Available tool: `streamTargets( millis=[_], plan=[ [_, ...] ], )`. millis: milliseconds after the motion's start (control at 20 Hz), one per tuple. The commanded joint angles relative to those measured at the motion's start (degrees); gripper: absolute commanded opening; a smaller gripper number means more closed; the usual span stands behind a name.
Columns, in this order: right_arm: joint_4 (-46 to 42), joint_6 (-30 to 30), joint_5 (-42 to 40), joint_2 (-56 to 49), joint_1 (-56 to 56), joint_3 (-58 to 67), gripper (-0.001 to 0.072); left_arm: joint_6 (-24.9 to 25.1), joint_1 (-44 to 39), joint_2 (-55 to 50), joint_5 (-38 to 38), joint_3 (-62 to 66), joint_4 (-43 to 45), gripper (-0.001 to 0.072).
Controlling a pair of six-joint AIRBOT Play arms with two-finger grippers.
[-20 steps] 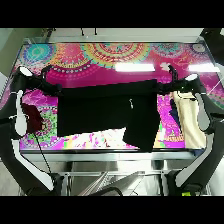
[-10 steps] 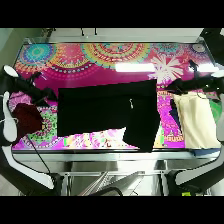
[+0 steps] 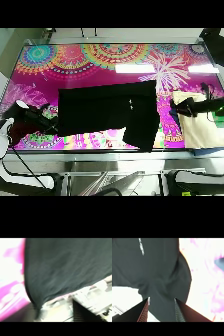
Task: Fold the shirts.
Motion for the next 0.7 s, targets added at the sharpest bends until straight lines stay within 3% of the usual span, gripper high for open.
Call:
streamTargets(
  millis=[0,50,200,650],
  plan=[
    [-2.5,-0.4,-1.7,4.7,-0.9,-9.4,0.0367,6.9,0.1,-0.3,5.5,-2.6,-7.4,0.0125],
    [-2.6,-0.4,-2.0,5.5,-0.9,-11.6,0.0367,6.9,0.1,-0.3,5.4,-1.0,-7.3,0.0050],
    [-2.6,-0.5,-5.7,7.9,-0.2,-18.6,0.0368,5.7,0.1,-0.3,3.9,4.0,-7.3,0.0011],
    [1.1,1.0,-26.8,6.0,18.1,-29.9,0.0367,4.9,0.1,-0.3,0.7,9.3,-6.9,0.0011]
  ],
)
